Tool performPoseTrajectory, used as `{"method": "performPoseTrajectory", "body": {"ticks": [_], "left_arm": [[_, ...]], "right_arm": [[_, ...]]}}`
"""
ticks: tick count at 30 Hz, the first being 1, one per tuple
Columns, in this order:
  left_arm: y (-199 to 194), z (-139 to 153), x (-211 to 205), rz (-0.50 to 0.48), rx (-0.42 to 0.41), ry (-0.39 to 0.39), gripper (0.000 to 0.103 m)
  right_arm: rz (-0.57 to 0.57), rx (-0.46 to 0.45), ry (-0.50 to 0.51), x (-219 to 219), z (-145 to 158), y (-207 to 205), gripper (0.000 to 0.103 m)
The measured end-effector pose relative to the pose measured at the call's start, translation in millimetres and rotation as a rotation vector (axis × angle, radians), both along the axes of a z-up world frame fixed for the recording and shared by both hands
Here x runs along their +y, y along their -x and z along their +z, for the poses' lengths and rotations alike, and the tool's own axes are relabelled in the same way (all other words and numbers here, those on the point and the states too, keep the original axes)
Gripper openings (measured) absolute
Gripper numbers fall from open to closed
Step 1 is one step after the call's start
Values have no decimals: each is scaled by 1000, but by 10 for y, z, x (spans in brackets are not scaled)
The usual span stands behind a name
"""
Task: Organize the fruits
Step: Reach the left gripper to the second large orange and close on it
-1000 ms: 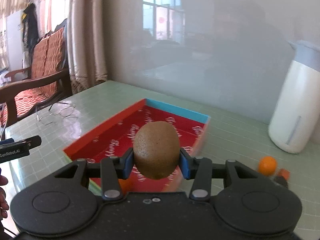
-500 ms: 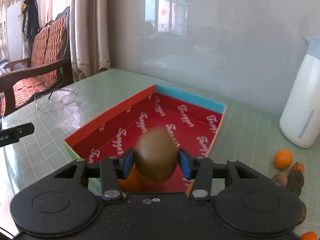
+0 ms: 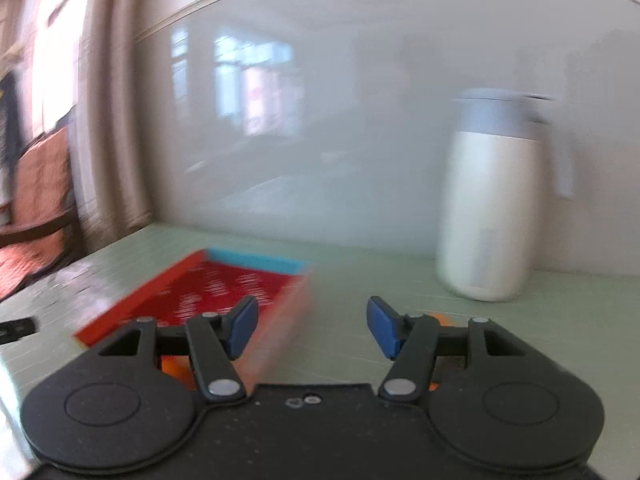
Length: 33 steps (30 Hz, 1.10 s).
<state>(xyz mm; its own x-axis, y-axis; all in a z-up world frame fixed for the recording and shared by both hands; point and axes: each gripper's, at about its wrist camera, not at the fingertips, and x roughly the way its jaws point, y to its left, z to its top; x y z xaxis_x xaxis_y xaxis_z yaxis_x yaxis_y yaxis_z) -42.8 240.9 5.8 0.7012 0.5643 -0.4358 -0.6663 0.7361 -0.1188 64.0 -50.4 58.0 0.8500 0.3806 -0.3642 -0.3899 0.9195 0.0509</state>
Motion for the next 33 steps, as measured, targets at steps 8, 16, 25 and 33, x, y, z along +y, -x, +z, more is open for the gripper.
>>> {"method": "performPoseTrajectory", "body": {"ticks": [8,16,25,33], "left_arm": [[-134,41,-270,-74,-10,-8,103],[-378,111,-801,-236,0,-37,103],[-545,161,-1374,-356,9,-69,103],[-701,185,-1859,-462,13,-72,103]], "right_arm": [[-266,32,-116,-1023,-314,69,65],[-317,19,-94,-1270,-361,188,66],[-346,21,-42,-1526,-358,276,66],[-386,11,-28,-1822,-334,390,66]]}}
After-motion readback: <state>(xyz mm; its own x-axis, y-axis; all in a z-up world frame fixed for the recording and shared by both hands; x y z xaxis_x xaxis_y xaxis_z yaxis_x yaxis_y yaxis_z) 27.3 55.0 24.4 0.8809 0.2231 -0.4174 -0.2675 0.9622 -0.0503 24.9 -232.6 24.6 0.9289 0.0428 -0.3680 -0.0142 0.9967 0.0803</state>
